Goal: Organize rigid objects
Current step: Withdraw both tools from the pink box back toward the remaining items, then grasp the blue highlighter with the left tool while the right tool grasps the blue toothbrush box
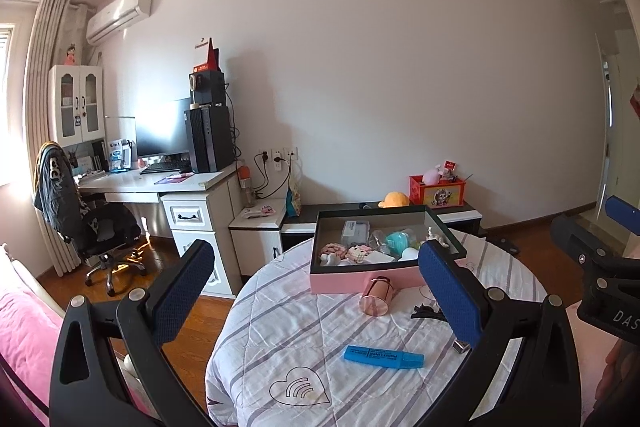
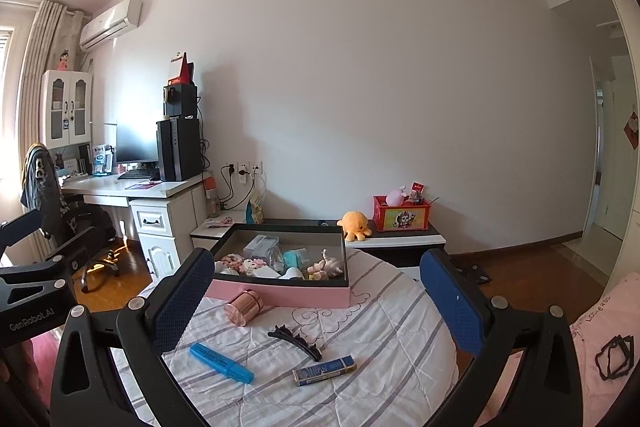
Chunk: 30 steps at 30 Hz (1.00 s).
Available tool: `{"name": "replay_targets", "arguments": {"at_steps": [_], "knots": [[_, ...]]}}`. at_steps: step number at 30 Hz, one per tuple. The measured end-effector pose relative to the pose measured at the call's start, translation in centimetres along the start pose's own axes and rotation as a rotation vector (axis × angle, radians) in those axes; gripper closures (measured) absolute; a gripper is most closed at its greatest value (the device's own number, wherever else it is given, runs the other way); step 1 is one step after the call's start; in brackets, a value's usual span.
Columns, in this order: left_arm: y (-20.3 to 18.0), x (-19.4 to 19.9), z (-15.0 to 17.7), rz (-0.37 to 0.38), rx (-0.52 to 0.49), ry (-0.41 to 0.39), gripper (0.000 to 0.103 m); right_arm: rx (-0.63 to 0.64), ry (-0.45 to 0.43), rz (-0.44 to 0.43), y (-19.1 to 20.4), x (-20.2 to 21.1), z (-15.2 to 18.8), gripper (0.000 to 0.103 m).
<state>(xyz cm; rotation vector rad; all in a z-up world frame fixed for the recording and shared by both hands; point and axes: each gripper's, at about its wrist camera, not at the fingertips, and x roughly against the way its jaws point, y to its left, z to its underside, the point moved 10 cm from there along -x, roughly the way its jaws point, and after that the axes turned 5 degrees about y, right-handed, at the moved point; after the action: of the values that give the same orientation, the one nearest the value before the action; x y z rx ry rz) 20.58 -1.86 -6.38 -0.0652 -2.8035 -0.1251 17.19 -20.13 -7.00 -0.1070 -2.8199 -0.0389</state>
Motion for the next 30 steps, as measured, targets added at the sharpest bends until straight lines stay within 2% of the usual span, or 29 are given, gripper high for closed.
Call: {"name": "replay_targets", "arguments": {"at_steps": [4, 7, 10, 18, 25, 27, 30], "knots": [[-1.3, -2.1, 2.0, 0.038, -0.019, 0.066, 0.0, 0.002, 0.048, 0.008, -0.5, -1.5, 1.5, 0.0], [-2.7, -4.6, 5.2, 0.069, -0.051, 0.173, 0.0, 0.005, 0.103, 0.026, -1.2, -3.0, 3.5, 0.0], [-4.0, -7.1, 8.7, 0.084, -0.042, 0.283, 0.0, -0.005, 0.16, 0.046, -2.3, -4.6, 5.5, 0.0], [-8.9, -12.3, 15.4, 0.095, -0.068, 0.488, 0.0, -0.032, 0.26, 0.071, -5.2, -7.7, 9.5, 0.0], [-8.3, -16.0, 18.9, 0.056, -0.034, 0.621, 0.0, -0.05, 0.354, 0.067, -6.3, -10.6, 12.3, 0.0], [-7.5, -16.0, 19.3, 0.075, 0.013, 0.634, 0.0, -0.045, 0.384, 0.052, -5.6, -11.4, 13.1, 0.0], [-6.0, -15.5, 19.7, 0.057, 0.004, 0.633, 0.0, -0.011, 0.443, 0.033, -4.0, -12.9, 14.2, 0.0]]}}
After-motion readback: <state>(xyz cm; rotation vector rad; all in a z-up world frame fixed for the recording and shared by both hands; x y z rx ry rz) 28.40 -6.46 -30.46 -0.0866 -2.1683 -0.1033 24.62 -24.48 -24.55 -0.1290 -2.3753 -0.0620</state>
